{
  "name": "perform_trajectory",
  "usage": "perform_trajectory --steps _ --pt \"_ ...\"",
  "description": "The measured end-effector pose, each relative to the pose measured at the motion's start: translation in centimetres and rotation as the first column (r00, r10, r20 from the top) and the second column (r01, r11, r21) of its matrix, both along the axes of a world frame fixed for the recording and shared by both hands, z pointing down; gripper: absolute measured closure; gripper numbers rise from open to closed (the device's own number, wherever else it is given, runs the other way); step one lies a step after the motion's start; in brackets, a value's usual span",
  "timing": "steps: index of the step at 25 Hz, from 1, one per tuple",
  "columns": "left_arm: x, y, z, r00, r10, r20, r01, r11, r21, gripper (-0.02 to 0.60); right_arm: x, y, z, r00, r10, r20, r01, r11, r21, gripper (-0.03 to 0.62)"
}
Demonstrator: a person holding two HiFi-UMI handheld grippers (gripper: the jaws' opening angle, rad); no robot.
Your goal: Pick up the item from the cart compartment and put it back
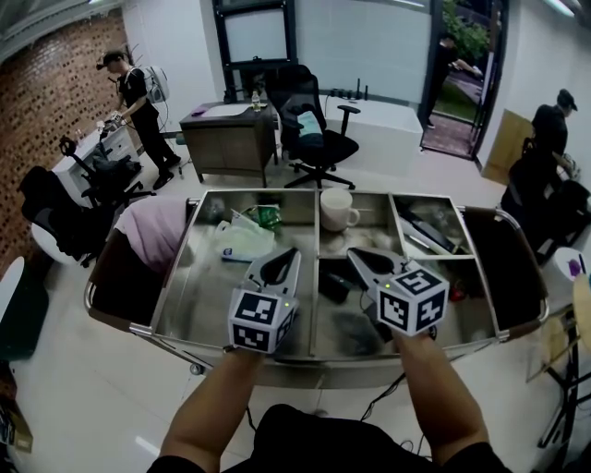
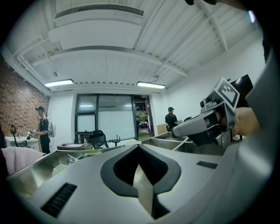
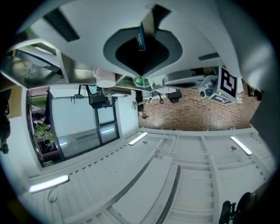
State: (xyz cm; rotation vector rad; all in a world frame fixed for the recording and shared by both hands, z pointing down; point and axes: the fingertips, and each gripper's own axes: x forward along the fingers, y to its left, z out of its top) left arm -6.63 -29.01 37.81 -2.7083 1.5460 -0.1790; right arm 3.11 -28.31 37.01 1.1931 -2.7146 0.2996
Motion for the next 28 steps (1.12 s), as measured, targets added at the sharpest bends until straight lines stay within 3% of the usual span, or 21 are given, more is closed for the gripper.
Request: perform_trajectory --steps 5,13,20,28 --pt "0.2 1.1 -1.8 1.0 0.004 -0.004 -0.004 0.999 0.05 0.581 0.9 0.8 -1.2 0.999 0.018 0.047 -0.018 1.0 0.018 0.579" --pt "-0.4 4.5 -4.9 0.998 0.005 -0.065 -0.001 0.998 0.065 0.581 2.6 5.0 -3.9 0.995 0.018 0.099 -0.027 0.995 0.095 0.58" --pt "-0.8 8.4 -6.9 0.999 0.004 -0.045 0.001 0.993 0.121 0.581 3.5 9.3 -5.6 0.994 0.015 0.105 -0.03 0.989 0.142 0.579" --pt "0.0 12.2 -4.7 0.999 0.03 -0.037 -0.028 0.997 0.067 0.581 4.9 12.0 -3.3 0.991 0.044 0.123 -0.057 0.993 0.102 0.58"
